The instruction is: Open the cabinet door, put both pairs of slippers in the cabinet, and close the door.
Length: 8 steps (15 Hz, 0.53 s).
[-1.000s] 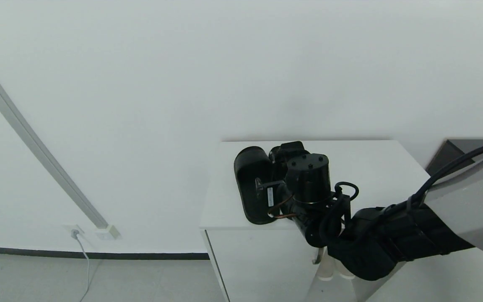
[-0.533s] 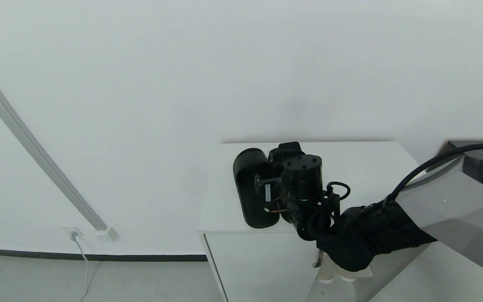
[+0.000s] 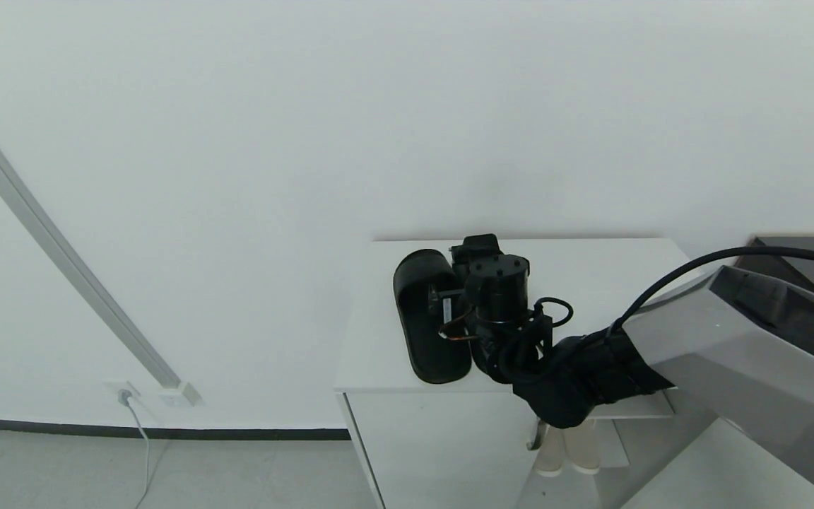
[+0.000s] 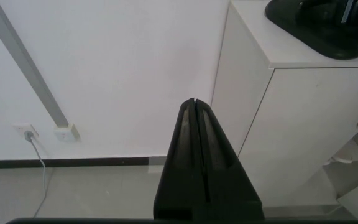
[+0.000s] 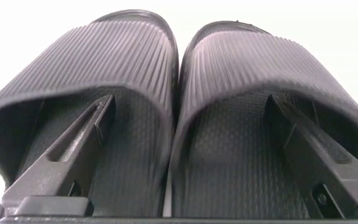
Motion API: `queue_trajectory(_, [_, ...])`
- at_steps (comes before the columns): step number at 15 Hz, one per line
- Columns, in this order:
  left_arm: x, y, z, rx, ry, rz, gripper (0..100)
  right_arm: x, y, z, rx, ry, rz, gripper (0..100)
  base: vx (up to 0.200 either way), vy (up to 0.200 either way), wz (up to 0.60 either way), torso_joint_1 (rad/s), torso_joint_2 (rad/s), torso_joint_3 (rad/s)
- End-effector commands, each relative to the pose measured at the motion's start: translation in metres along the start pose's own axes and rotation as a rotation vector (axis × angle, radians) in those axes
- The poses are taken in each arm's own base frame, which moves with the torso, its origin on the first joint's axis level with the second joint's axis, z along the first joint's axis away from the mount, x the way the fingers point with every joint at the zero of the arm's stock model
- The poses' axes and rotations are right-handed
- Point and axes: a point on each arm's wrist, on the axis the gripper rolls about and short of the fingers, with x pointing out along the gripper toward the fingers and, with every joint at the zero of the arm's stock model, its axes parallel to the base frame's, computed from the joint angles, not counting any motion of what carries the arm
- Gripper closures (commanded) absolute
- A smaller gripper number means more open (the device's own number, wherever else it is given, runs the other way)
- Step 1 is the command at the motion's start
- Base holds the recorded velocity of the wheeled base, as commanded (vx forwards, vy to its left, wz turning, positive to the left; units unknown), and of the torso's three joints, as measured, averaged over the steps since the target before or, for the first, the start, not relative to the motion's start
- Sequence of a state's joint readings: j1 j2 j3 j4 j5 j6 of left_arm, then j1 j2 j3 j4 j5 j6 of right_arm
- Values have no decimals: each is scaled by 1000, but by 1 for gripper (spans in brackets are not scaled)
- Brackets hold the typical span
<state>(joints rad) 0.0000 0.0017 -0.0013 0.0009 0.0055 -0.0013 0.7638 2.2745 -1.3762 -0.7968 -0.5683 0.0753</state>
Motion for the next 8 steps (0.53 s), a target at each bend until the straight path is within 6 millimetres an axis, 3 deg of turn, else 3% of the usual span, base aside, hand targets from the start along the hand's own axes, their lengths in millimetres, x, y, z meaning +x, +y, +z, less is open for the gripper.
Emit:
queue_trajectory(1, [0,0,0,0,-1,1,100,5,2,-4,0,0,-2,0,0,0,0,0,0,0])
queue_trajectory(4, [0,0,0,0,-1,2,100,6,3,-5,1,-2,-1,0,0,0,0,0,0,0])
queue_trajectory(5, [0,0,0,0,-1,1,100,7,4,-6,0,0,-1,100,0,0,0,0,0,0])
queue_trajectory(8, [0,0,0,0,-1,1,100,6,4,-6,1,-3,-1,100,0,0,0,0,0,0])
